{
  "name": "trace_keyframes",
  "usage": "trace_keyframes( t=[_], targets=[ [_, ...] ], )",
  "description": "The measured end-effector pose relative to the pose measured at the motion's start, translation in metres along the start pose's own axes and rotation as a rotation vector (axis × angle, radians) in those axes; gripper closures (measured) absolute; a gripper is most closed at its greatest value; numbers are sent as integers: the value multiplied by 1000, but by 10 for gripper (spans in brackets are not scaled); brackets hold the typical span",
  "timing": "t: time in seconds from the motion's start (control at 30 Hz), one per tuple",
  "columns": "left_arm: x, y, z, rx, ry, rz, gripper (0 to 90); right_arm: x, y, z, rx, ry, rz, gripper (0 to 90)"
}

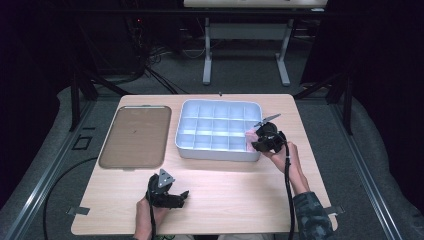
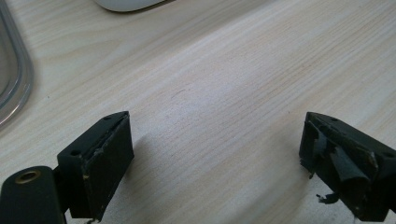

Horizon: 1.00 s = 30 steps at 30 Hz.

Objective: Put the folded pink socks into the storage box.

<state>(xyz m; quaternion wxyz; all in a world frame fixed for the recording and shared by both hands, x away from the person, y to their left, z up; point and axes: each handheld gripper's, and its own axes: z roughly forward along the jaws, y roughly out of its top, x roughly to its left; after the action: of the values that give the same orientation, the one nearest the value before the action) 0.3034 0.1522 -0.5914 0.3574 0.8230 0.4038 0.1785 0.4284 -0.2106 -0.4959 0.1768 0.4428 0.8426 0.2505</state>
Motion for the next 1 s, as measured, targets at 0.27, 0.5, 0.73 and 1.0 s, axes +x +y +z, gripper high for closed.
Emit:
trace_keyframes(
  t=[0.27,0.5,0.73,1.0],
  targets=[
    [0,0,0,1,-1,3,98,-1,1,-27,-102,-2,17,587],
    [0,0,0,1,-2,3,98,4,12,-18,-97,28,21,683],
    [0,0,0,2,-2,1,98,1,9,-4,-55,59,61,828],
    [0,0,0,2,-1,1,98,-2,6,-7,-39,67,60,848]
  ],
)
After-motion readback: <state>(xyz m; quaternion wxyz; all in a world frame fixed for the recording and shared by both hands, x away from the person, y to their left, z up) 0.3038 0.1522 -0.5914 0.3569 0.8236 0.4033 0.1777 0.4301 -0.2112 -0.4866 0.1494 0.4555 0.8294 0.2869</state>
